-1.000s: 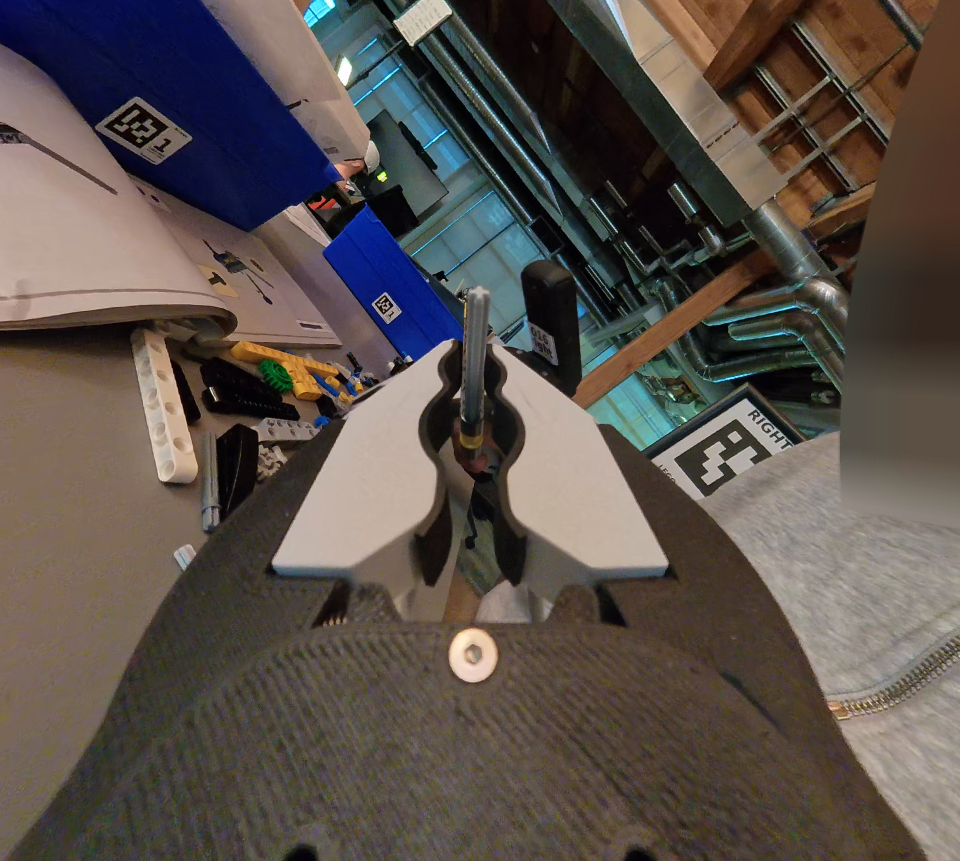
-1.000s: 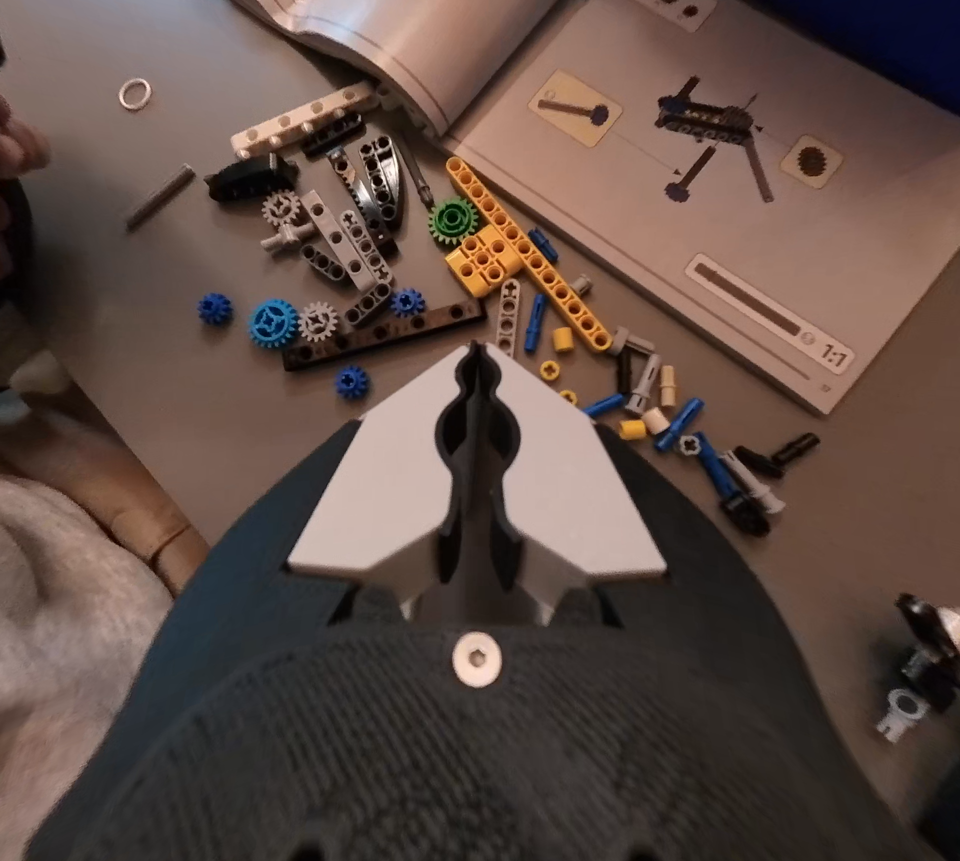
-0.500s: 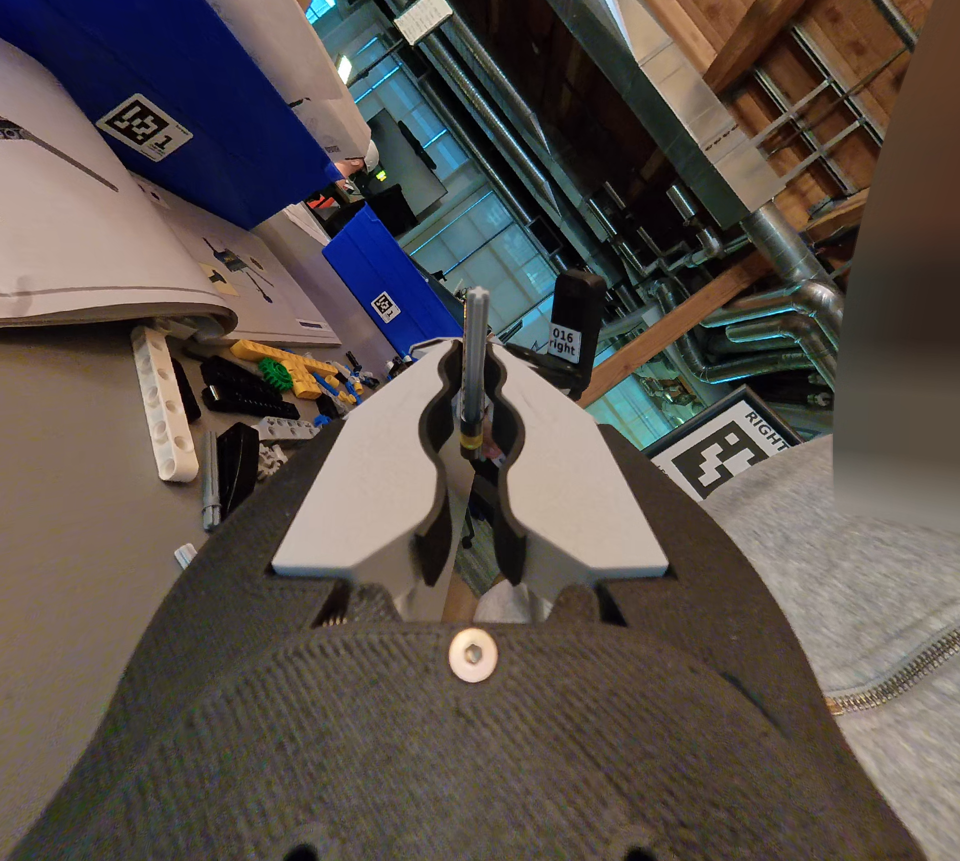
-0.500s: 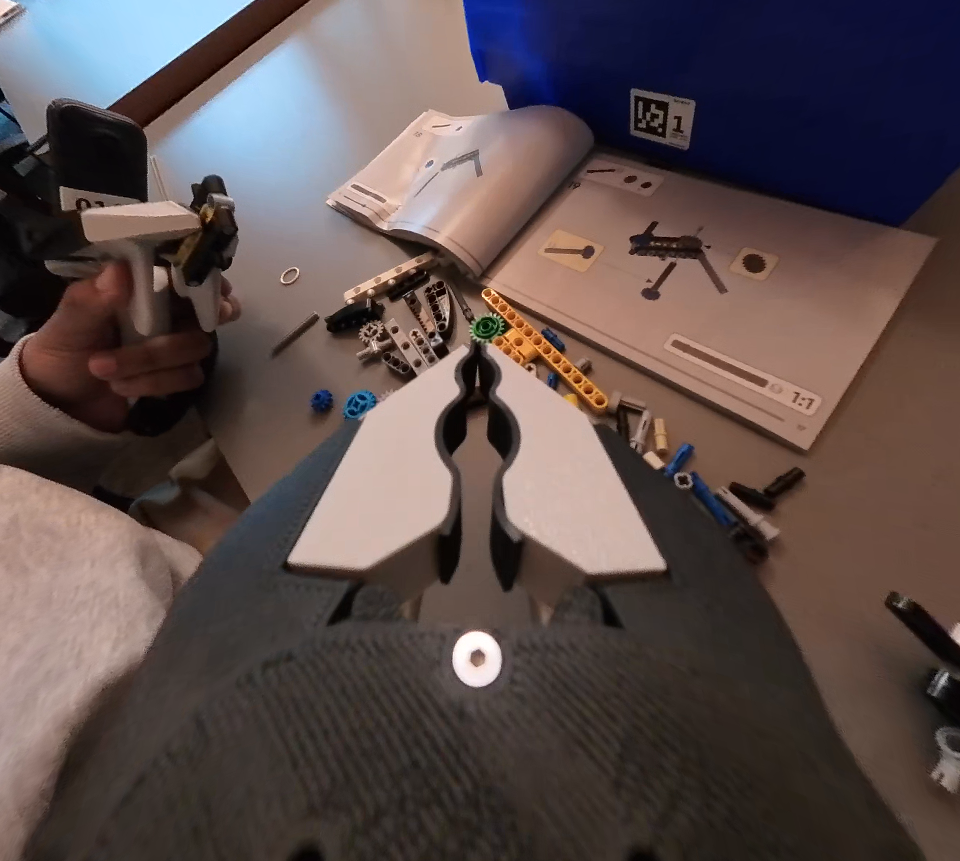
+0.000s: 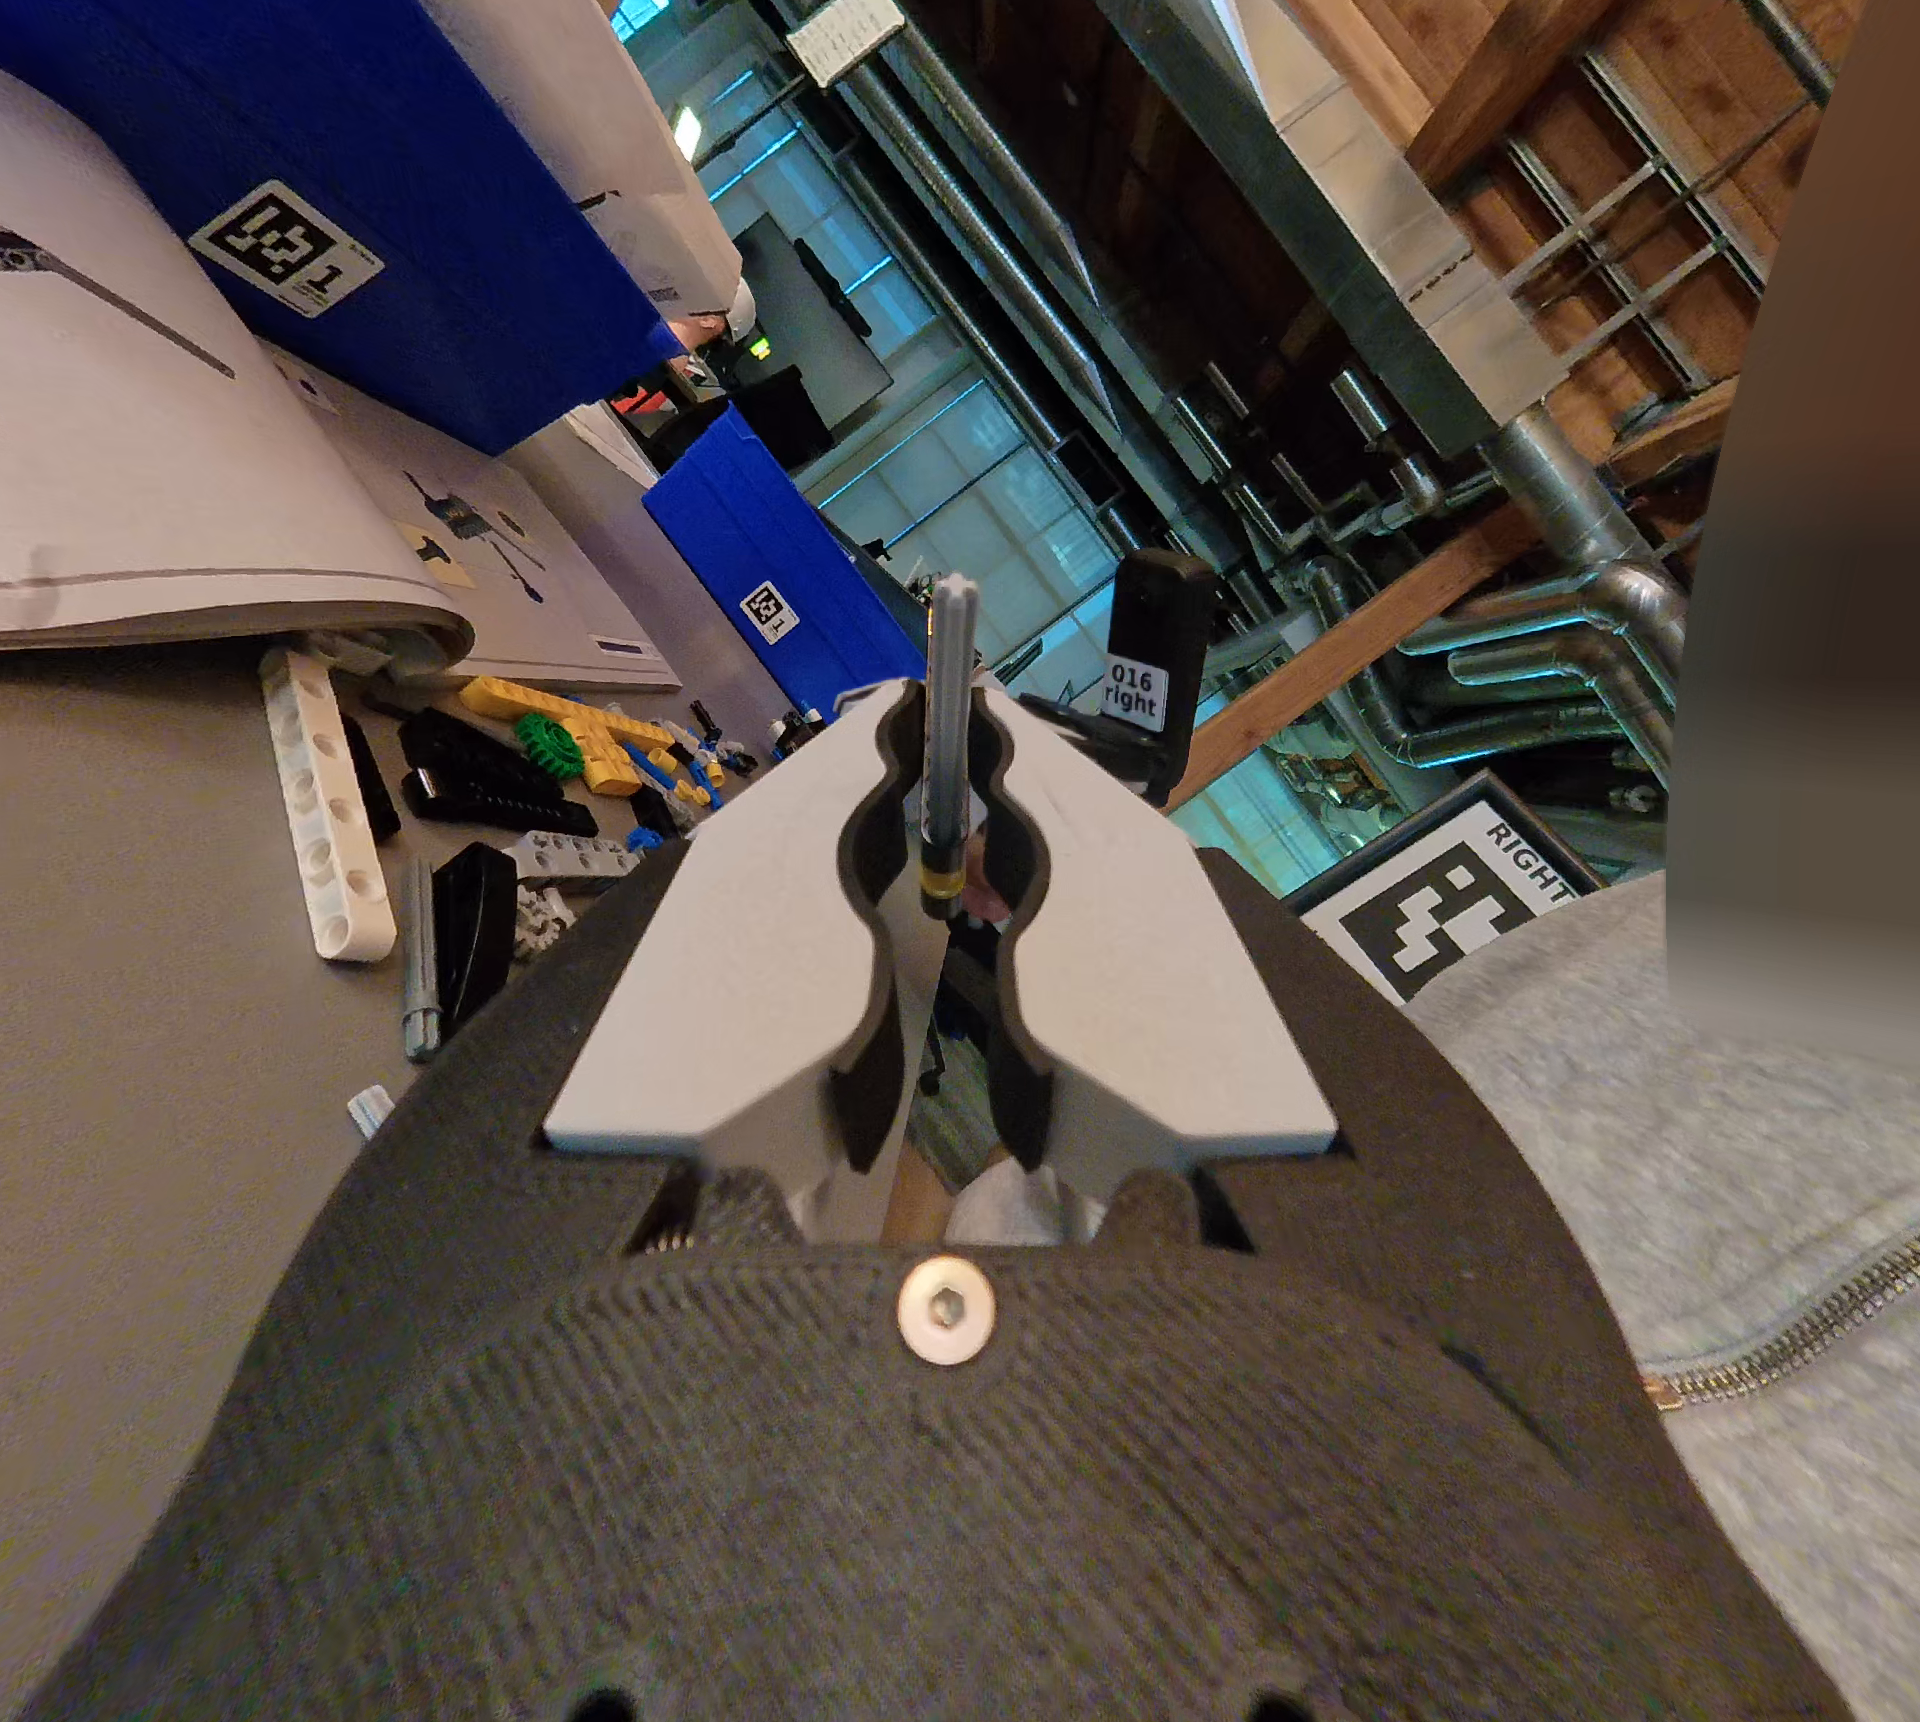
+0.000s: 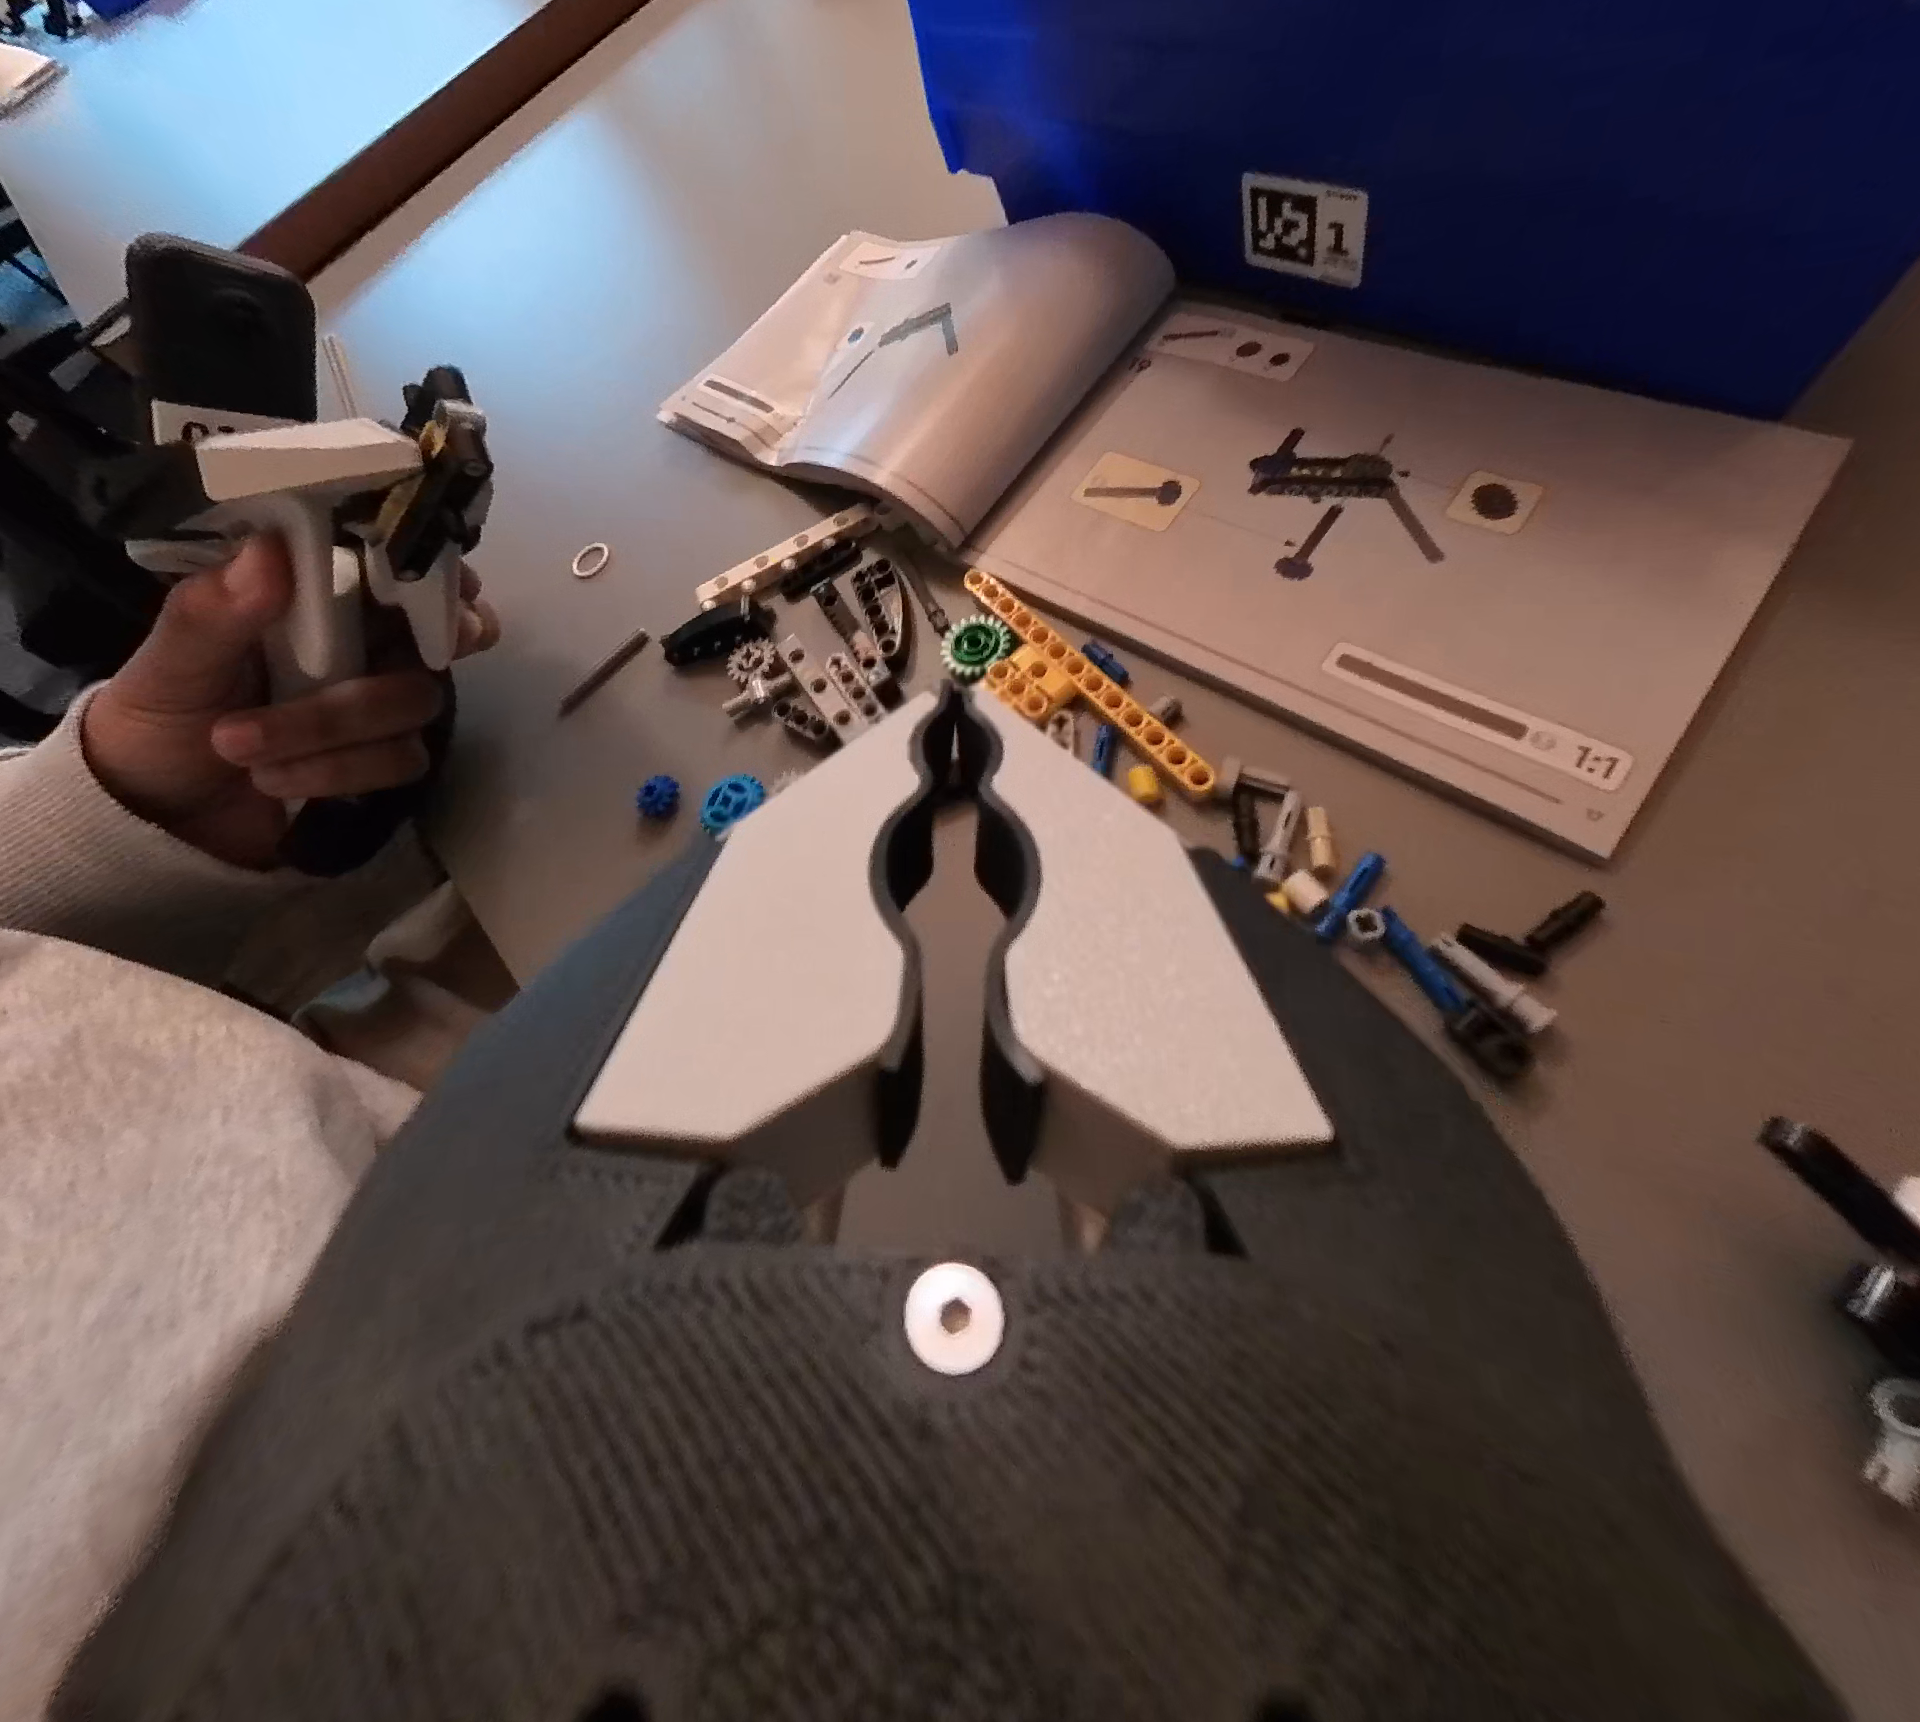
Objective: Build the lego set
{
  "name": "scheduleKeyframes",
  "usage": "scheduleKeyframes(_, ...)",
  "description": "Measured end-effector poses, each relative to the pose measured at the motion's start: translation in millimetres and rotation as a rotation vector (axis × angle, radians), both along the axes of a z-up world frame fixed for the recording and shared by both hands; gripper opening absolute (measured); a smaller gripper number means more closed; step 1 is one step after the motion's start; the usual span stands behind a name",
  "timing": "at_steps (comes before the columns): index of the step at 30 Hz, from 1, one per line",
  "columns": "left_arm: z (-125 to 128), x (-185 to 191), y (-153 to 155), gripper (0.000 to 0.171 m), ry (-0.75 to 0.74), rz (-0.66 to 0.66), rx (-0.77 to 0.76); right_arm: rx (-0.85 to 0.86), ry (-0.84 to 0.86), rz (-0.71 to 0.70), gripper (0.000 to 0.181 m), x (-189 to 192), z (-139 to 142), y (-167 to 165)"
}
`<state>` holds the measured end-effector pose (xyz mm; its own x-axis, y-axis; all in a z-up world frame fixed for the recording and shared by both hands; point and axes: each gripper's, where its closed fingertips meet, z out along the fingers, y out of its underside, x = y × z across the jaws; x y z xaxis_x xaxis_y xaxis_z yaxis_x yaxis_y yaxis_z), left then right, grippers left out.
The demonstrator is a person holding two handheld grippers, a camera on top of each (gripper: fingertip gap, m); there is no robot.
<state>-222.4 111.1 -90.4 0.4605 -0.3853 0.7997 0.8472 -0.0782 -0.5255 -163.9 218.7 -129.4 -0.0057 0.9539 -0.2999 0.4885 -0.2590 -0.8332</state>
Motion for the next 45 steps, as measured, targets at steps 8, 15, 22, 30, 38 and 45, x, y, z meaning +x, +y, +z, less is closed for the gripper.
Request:
scheduleKeyframes(8, -0.2, -0.3, 0.2, 0.006, -0.004, -0.001, 0.000, 0.022, -0.171, 0.033, 0.009, 25.8, -37.4, -9.2)
scheduleKeyframes(15, -0.4, 0.0, 0.3, 0.005, 0.000, 0.000, -0.002, 0.047, -0.282, 0.033, 0.013, 44.8, -59.0, -18.4)
scheduleKeyframes(22, -0.4, 0.1, 0.3, 0.005, 0.002, 0.001, -0.002, 0.097, -0.276, 0.016, 0.015, 42.0, -60.5, -17.8)
scheduleKeyframes(30, -0.3, 0.2, 0.2, 0.005, 0.001, -0.001, -0.002, 0.140, -0.363, 0.001, 0.014, 50.7, -68.9, -6.4)
scheduleKeyframes(38, -0.2, 0.8, 0.4, 0.006, -0.002, -0.007, 0.000, 0.132, -0.277, 0.030, 0.019, 31.0, -55.9, -9.7)
scheduleKeyframes(45, -0.1, 1.8, 0.4, 0.005, -0.003, -0.013, 0.001, 0.253, -0.324, 0.088, 0.018, 16.6, -66.5, 2.5)
